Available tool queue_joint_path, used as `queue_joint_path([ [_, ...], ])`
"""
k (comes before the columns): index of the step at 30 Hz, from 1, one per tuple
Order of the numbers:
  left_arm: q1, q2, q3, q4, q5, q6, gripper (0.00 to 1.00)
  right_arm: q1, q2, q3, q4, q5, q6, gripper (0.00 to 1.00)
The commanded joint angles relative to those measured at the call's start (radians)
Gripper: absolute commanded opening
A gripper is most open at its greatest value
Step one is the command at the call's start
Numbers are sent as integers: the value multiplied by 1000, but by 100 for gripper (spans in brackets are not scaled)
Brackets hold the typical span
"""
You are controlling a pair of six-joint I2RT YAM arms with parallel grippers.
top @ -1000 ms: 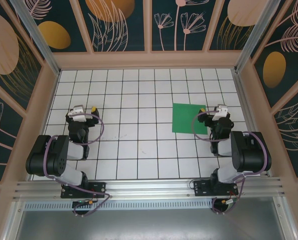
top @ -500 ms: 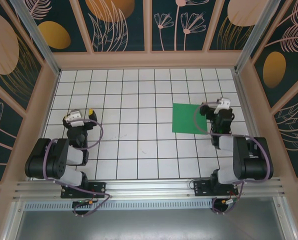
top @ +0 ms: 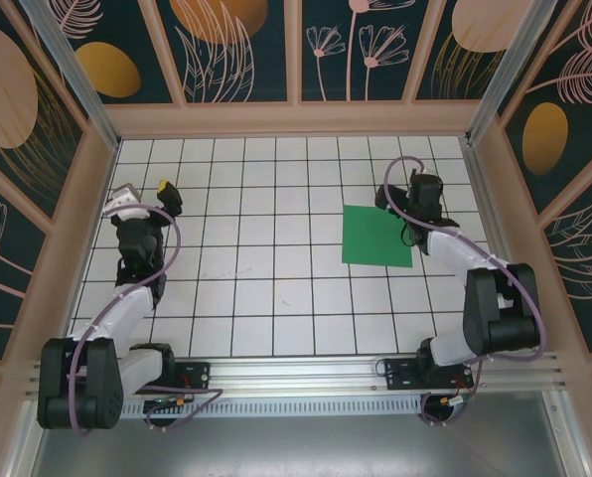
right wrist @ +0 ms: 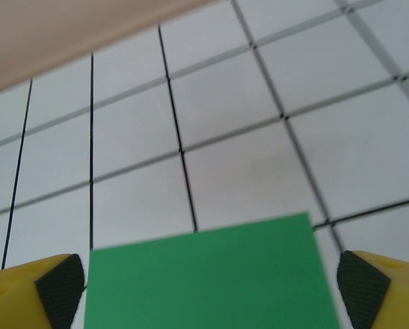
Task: Fold a paper plane with a square sheet of paper (pick it up from the middle)
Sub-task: Move the square sheet of paper to the center of the table.
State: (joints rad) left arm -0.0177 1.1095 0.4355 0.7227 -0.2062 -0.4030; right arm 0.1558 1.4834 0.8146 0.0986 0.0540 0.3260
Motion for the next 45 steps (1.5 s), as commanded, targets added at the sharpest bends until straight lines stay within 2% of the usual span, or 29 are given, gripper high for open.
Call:
queue_joint_path([
  [1,4,-10,68,-248,139,-116,99,39,67,48,-147,-81,135,91],
  [3,4,-10,97,-294,202,-119,99,79,118,70,-158,-59,160,91],
  [7,4,-2,141,-369,259,-128,99,152,226,135,-195,-43,192,89],
  [13,4,3,138,-372,284,-113,98,239,363,227,-244,-14,228,87],
  [16,4,4,137,-369,280,-112,99,295,400,233,-249,-34,237,87],
  [18,4,6,135,-369,278,-111,99,348,421,229,-247,-95,233,86],
  [22,4,9,134,-367,276,-108,99,490,452,218,-284,-155,215,85],
  [25,4,14,135,-368,277,-111,98,566,439,212,-323,-154,221,85],
  [29,4,19,141,-365,287,-115,99,574,385,296,-379,-119,209,86],
  [34,4,15,151,-385,290,-113,99,554,340,412,-547,-71,9,91],
  [37,4,13,148,-385,293,-115,99,529,346,414,-616,-43,-87,98],
  [40,4,13,147,-384,299,-112,98,512,378,427,-660,-2,-134,99],
  [45,4,15,145,-384,308,-108,99,508,431,471,-681,-3,-174,99],
])
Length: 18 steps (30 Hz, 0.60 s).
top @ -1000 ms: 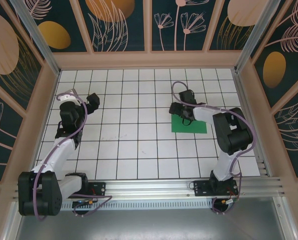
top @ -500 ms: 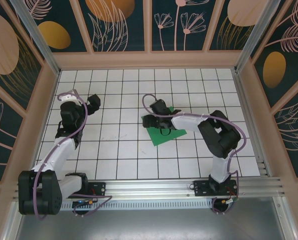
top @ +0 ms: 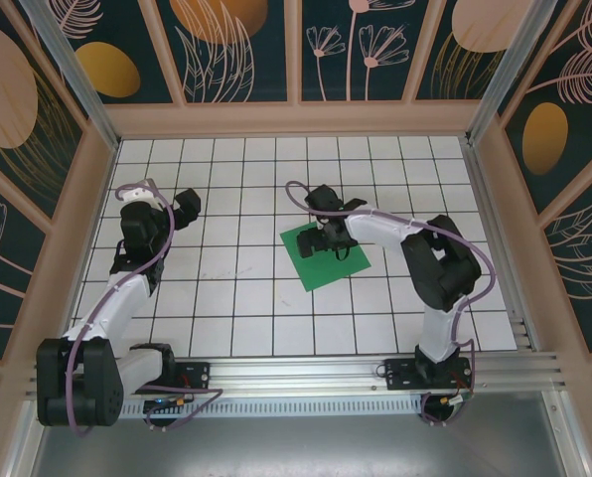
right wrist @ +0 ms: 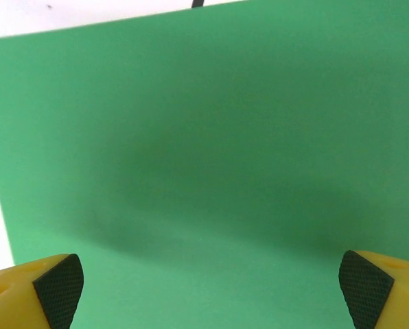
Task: Fold a paper plane with a square sheet of paper (pick it up from the middle)
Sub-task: Move the square sheet of paper to the center of the table.
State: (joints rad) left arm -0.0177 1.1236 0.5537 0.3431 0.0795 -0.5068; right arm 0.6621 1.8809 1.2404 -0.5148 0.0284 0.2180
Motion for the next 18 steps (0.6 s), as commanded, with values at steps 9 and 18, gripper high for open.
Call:
queue_joint_path([
  [9,4,7,27,-8,40,1,99,-7,104,98,-95,48,-86,99],
  [18,4,19,27,-1,57,-7,98,-23,147,67,-115,5,-79,97],
])
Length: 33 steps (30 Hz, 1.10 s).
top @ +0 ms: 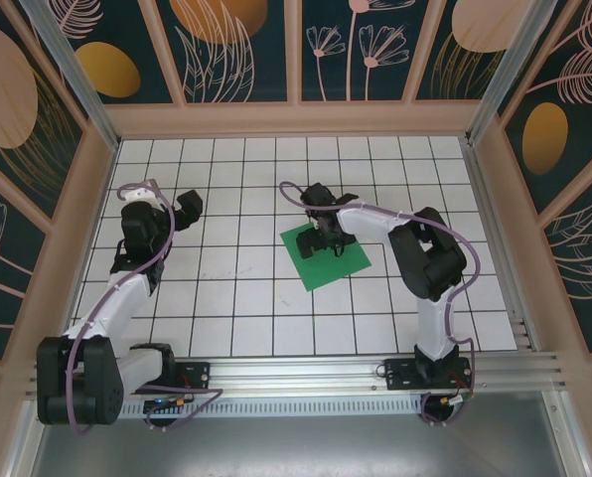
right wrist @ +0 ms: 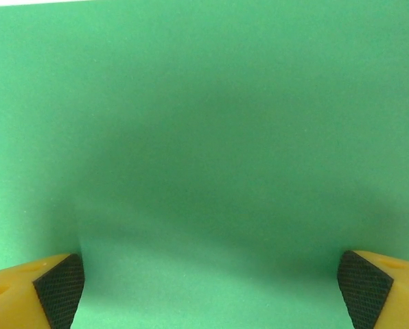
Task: Fold a paper plane with a square sheet of paper (pick it up from the middle)
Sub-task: Move the square sheet of paper to the center of the table, then first fold in half a square sheet of paper at the center of the table.
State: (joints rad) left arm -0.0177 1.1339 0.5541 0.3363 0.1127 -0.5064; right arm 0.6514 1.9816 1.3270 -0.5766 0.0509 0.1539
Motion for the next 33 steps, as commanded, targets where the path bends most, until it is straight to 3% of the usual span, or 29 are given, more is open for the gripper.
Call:
queue_joint_path([
  [1,4,9,26,7,23,-7,98,-12,53,-28,-50,-21,-10,96],
  [16,3,12,24,7,29,-12,98,-9,68,-75,-20,6,30,83],
  [18,4,13,24,8,36,-16,99,-7,52,-67,-9,-6,36,76],
  [20,4,20,26,6,50,-25,99,-7,28,-56,15,-50,49,62],
  [26,4,70,49,-26,166,-89,99,-9,-87,-63,183,-240,151,36],
  [29,4,88,46,-24,222,-135,98,-21,-144,-81,290,-331,229,27],
  [33,2,104,20,23,309,-208,93,-35,-195,-116,424,-444,317,22],
])
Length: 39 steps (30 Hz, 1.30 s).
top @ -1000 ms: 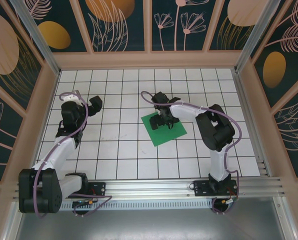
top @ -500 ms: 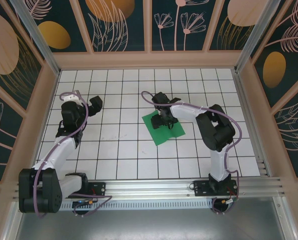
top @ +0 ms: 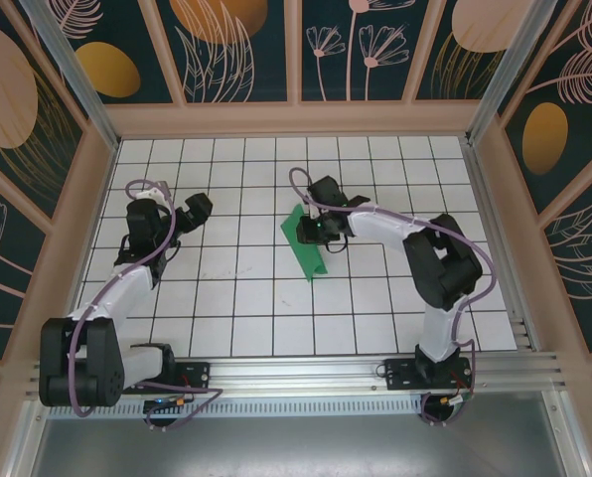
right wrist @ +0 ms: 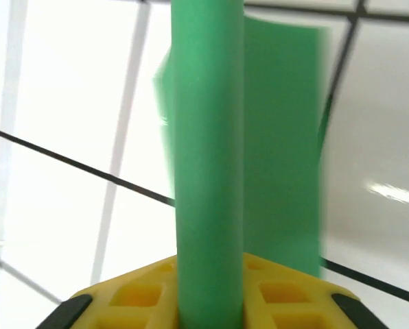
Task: Fold a paper plane with a square sheet of paper (pick it up from the middle)
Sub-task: First fold in half a square sheet of paper at the center of the table.
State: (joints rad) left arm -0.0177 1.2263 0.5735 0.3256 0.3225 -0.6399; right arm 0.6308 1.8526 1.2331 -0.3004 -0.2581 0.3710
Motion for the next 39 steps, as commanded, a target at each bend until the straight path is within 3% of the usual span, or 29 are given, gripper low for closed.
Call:
queue_joint_path([
  [1,1,15,-12,61,122,-99,91,-17,-75,-31,178,-160,119,22],
  [5,-23,30,-54,152,182,-168,85,-32,-87,-87,290,-255,194,21],
  [12,-140,125,-43,179,145,-187,72,-57,-43,-159,368,-296,247,21],
  [20,-254,298,-4,294,155,-254,55,-79,2,-208,393,-270,269,21],
  [31,-391,511,133,312,168,-267,31,-112,46,-224,356,-217,256,23],
  [39,-456,644,237,305,195,-266,20,-118,49,-237,354,-208,259,25],
])
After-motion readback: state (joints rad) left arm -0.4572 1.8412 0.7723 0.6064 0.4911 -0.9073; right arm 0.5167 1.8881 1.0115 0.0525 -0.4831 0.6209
